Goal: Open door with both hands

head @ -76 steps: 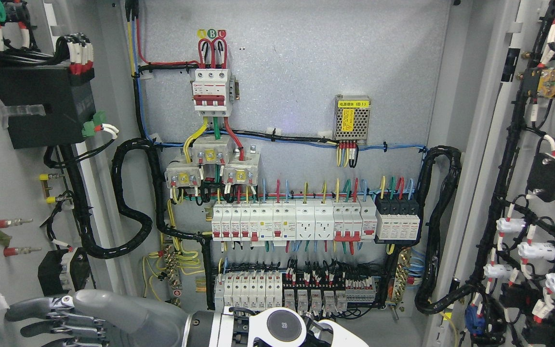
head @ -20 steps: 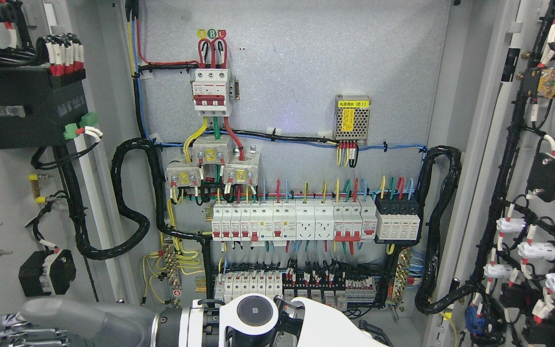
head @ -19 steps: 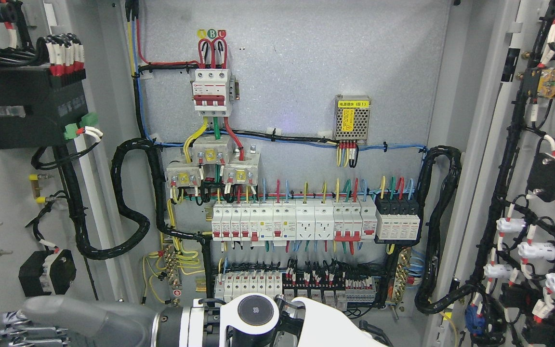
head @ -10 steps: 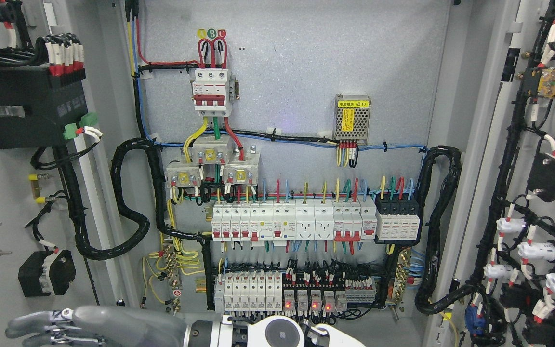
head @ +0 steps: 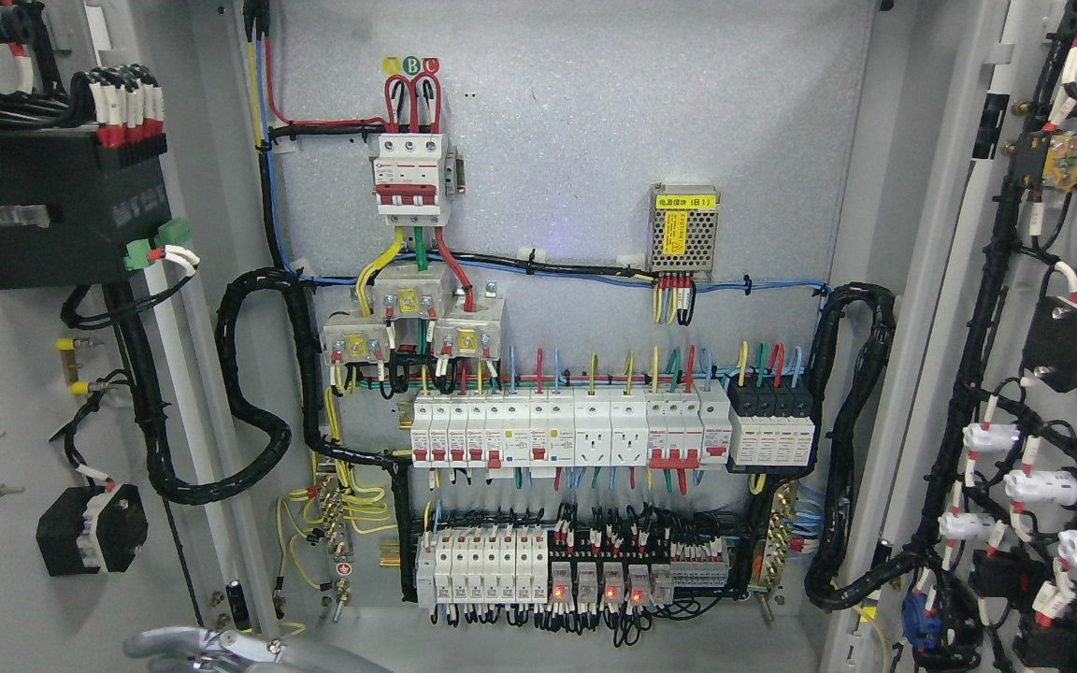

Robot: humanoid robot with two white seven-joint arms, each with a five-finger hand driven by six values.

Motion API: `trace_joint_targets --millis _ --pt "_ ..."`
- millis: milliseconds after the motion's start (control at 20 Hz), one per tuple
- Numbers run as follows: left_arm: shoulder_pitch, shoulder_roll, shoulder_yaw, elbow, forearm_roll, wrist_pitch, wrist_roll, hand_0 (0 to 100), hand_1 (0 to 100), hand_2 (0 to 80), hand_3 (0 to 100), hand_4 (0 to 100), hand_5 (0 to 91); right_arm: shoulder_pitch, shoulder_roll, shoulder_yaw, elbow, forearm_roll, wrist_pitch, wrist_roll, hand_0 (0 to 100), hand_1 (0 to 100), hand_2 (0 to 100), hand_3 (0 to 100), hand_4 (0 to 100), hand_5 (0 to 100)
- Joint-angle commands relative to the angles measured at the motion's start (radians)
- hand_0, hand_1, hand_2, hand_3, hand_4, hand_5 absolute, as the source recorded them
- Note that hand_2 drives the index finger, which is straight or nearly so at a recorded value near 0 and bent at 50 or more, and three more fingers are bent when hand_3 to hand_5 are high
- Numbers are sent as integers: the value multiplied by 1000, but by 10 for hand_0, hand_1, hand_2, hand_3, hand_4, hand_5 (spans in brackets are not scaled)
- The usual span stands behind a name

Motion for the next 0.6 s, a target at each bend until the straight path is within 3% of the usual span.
trace_joint_targets --millis 0,200,351,551 --pt "84 99 -1 -478 -81 -118 -30 295 0 28 28 36 0 166 14 -228 -114 142 -34 -23 217 0 0 0 0 0" --pt "150 168 0 -737 -84 -135 -31 296 0 28 28 35 0 284 14 -302 -160 210 -38 -104 218 0 0 0 0 0" --pt "216 244 -1 -964 -82 -134 -31 296 0 28 28 35 0 382 14 -343 -174 276 -73 -115 218 0 0 0 0 0" --pt "293 322 -1 -1237 -82 -130 -31 295 0 28 28 35 0 502 -35 -409 -176 291 -130 -158 218 0 0 0 0 0"
